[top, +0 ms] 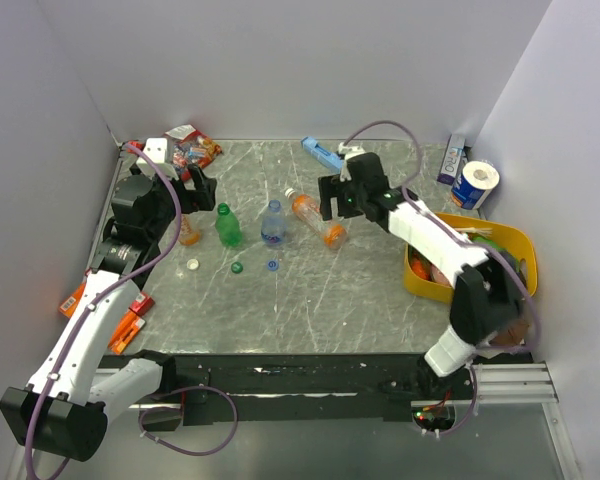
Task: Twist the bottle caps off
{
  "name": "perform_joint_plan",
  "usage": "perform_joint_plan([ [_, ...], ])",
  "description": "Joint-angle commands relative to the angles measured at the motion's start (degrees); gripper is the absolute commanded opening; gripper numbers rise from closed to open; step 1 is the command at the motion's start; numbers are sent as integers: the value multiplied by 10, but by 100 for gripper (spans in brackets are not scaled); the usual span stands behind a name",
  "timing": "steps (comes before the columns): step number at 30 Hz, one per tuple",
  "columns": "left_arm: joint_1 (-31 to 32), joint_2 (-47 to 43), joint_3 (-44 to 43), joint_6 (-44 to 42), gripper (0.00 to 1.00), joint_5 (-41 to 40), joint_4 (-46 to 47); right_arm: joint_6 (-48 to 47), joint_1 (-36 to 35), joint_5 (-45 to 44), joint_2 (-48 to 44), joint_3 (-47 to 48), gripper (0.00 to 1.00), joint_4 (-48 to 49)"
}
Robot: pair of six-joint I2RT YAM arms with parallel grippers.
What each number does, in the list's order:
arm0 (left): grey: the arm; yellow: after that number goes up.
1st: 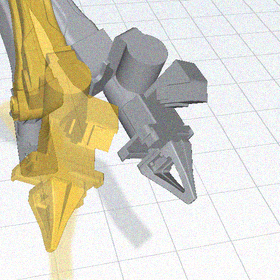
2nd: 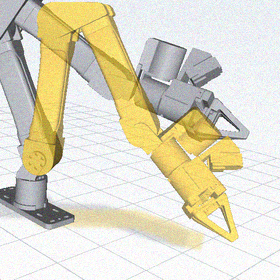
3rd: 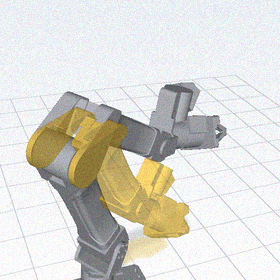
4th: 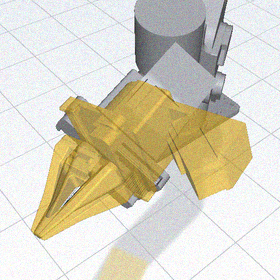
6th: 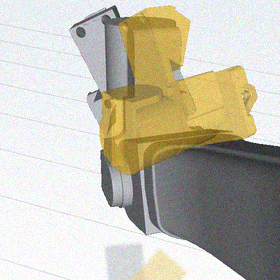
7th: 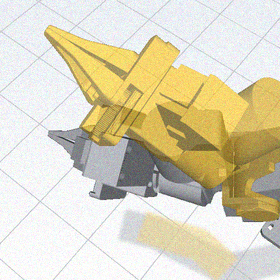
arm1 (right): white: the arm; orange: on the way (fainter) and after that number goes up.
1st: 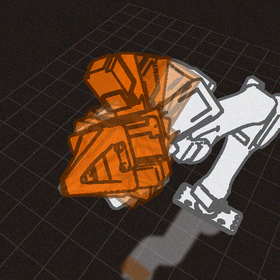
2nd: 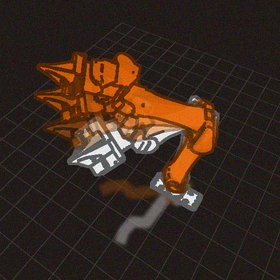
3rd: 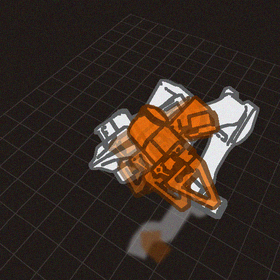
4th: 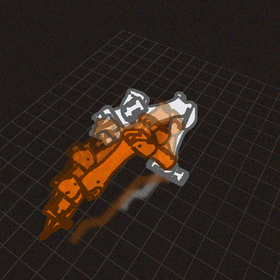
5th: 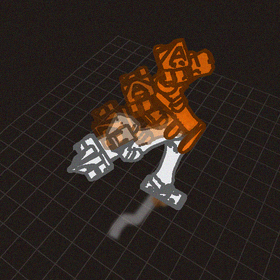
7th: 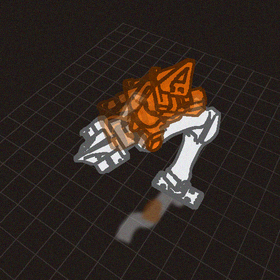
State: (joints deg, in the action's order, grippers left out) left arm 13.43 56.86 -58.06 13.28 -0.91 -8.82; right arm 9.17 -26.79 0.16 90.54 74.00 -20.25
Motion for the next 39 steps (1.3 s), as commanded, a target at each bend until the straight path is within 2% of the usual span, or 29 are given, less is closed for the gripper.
perform_joint_plan([
  [1, -1, 1, -2, 6, 96, 20, 27, -57, 9, 39, 98, 76, 96, -73],
  [6, -12, 18, -7, 7, 96, 31, 21, -103, 15, 50, 172, 142, 96, -81],
  [13, -60, 34, -1, 34, 96, 94, 37, -133, 18, 89, 284, 234, 93, -115],
  [15, -89, 49, -13, 55, 96, 144, 31, -136, 18, 89, 293, 232, 93, -117],
  [20, -202, 52, 15, 147, 96, 291, 116, -125, 19, 72, 297, 186, 91, -96],
  [22, -214, 53, 16, 137, 96, 283, 119, -109, 21, 56, 299, 177, 89, -102],
  [24, -215, 55, 8, 127, 96, 275, 99, -101, 26, 58, 299, 170, 80, -103],
  [26, -213, 54, 15, 128, 96, 283, 109, -82, 29, 48, 287, 150, 62, -94],
  [28, -193, 50, 18, 99, 96, 256, 106, -55, 38, 52, 271, 137, 55, -88],
  [29, -150, 47, 12, 75, 96, 202, 96, -47, 40, 56, 264, 135, 50, -92],
  [31, -91, 48, -16, 27, 96, 156, 24, -30, 42, 50, 230, 135, 47, -104],
  [33, -75, 44, -63, 28, 96, 117, -28, -15, 42, 41, 179, 134, 46, -116],
  [36, -74, 27, -102, 86, 96, 147, -61, 14, 41, 47, 95, 137, 45, -146],
  [38, -72, 7, -101, 162, 96, 164, -68, 37, 39, 60, 45, 136, 45, -172],
  [39, -71, 0, -94, 230, 96, 191, -65, 63, 38, 88, -8, 124, 45, -172],
])
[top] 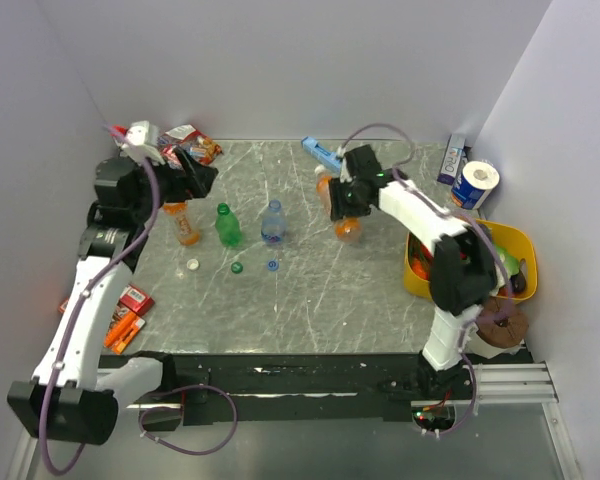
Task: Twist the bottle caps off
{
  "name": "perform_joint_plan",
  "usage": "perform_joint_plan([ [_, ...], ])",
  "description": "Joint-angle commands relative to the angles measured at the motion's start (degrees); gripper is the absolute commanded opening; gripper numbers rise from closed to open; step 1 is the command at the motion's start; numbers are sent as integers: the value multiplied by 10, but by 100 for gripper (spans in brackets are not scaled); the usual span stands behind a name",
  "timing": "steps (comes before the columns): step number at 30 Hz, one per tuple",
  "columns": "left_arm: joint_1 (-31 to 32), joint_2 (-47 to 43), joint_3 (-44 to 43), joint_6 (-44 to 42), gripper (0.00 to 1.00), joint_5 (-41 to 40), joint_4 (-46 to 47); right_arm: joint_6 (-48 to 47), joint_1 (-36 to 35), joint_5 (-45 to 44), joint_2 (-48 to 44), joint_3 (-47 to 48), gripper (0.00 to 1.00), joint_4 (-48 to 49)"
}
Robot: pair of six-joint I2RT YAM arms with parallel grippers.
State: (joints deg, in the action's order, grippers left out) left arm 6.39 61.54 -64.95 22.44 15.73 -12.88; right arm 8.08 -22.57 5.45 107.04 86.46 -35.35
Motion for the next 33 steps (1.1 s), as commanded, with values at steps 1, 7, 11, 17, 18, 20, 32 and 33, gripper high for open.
perform_joint_plan([
  [1, 4, -62, -9, 177, 96, 35, -19, 86, -4, 57, -199, -8, 45, -20],
  [7, 90, -94, 32, 311, 96, 51, 29, 141, -25, 205, -335, -77, 46, 23],
  [11, 143, -84, 32, 311, 96, 60, 50, 168, -38, 288, -383, -124, 46, 73],
  [17, 200, -96, 110, 372, 96, 59, 158, 231, -62, 349, -407, -191, 48, 158],
  [18, 202, -96, 116, 383, 96, 60, 169, 243, -64, 350, -408, -196, 48, 172],
  [20, 215, -91, 124, 385, 96, 57, 173, 255, -78, 350, -404, -204, 49, 183],
  [32, 276, -18, 121, 423, 96, 5, 188, 263, -153, 323, -346, -172, 50, 203],
  [33, 281, -14, 124, 433, 98, 3, 189, 263, -157, 321, -344, -171, 50, 204],
])
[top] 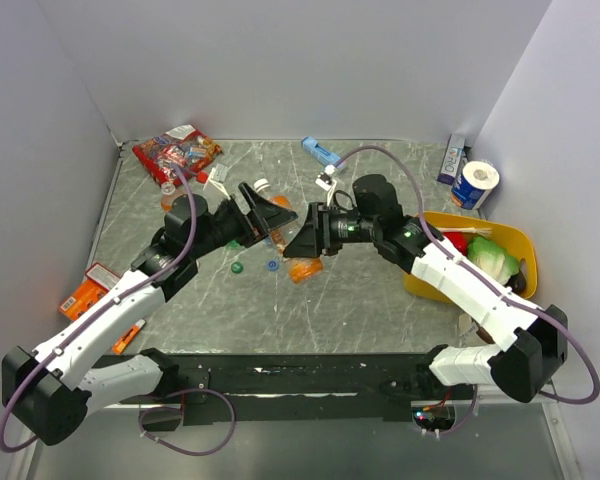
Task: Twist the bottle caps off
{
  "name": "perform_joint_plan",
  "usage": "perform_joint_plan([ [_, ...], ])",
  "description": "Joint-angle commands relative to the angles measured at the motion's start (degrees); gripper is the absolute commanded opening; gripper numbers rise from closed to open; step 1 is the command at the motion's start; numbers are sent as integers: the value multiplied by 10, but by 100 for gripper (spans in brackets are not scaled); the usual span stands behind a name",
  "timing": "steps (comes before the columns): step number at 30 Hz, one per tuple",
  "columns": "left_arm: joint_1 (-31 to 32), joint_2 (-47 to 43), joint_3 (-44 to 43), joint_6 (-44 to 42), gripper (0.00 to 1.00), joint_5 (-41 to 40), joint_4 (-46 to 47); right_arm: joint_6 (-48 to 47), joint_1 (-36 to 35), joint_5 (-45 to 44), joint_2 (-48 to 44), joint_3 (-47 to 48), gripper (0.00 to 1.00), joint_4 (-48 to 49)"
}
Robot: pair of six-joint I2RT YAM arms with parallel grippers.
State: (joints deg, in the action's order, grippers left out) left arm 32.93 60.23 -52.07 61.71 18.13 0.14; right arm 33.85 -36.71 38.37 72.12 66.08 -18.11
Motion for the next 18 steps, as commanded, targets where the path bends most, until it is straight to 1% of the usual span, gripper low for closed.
perform_joint_plan([
  [1, 19, 2, -3, 42, 99, -27, 57, 6, -18, -14, 5, 33, 50, 33],
  [2, 21, 5, -5, 45, 99, -33, 44, 7, -19, -16, 3, 31, 50, 33],
  [5, 35, 12, -12, 43, 91, -50, 25, 3, -19, -34, -3, 27, 51, 33],
  [6, 42, 16, -18, 43, 82, -57, 21, 2, -19, -37, -4, 27, 52, 31],
  [7, 45, 19, -20, 43, 79, -63, 21, 1, -20, -48, -6, 27, 52, 28],
  [11, 57, 37, -32, 42, 79, -61, 20, -3, -21, -65, -11, 27, 54, 28],
  [12, 62, 43, -37, 40, 74, -61, 20, -3, -22, -66, -12, 27, 54, 29],
  [14, 66, 47, -41, 31, 69, -67, 17, -5, -23, -70, -11, 26, 55, 28],
  [15, 68, 49, -43, 26, 63, -66, 19, -6, -23, -73, -12, 26, 57, 26],
  [17, 68, 47, -44, 4, 56, -66, 17, -11, -24, -80, -18, 27, 65, 12],
  [18, 68, 46, -44, -4, 54, -71, 14, -16, -23, -87, -20, 30, 74, 4],
])
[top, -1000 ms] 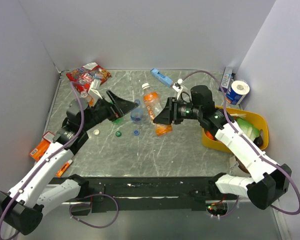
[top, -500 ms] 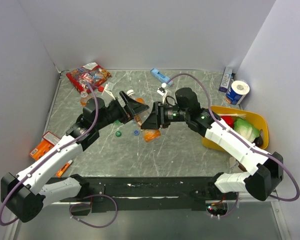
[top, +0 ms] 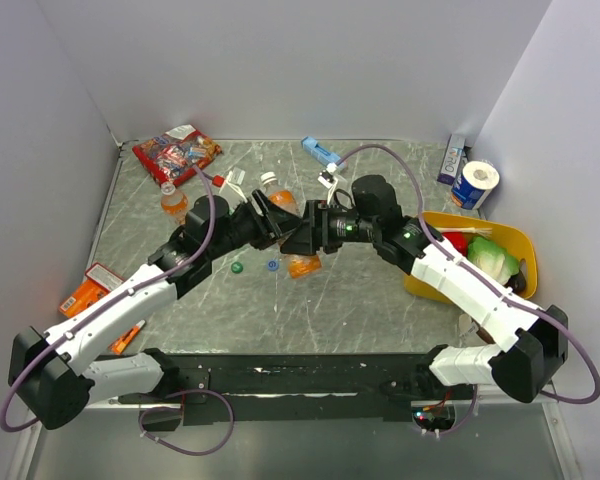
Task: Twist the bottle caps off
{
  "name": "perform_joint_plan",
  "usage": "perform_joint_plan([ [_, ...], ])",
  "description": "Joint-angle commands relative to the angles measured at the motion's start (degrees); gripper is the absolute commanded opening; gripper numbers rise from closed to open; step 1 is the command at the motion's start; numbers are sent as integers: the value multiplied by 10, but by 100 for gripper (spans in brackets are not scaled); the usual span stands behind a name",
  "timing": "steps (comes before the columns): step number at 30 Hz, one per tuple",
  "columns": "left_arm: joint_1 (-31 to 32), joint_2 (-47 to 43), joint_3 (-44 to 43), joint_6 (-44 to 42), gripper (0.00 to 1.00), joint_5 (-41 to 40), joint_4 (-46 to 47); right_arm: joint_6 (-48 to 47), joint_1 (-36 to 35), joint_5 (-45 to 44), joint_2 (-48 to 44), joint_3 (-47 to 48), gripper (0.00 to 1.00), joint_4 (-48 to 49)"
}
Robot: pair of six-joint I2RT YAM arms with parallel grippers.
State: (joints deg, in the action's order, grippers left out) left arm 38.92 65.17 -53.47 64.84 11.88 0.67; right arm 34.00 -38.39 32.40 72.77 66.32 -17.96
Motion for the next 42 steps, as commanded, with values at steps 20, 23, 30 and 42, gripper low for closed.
perform_joint_plan([
  [20, 171, 10, -98, -424, 50, -91, -258, -62, 151, 21, 116, 467, 76, -486],
  [23, 189, 17, -96, -411, 49, -106, -242, -53, 139, 13, 121, 453, 74, -485],
  [30, 217, 44, -102, -384, 50, -117, -197, -46, 111, -10, 120, 385, 72, -487],
  [42, 231, 65, -114, -384, 50, -169, -187, -50, 103, -11, 136, 347, 66, -482],
])
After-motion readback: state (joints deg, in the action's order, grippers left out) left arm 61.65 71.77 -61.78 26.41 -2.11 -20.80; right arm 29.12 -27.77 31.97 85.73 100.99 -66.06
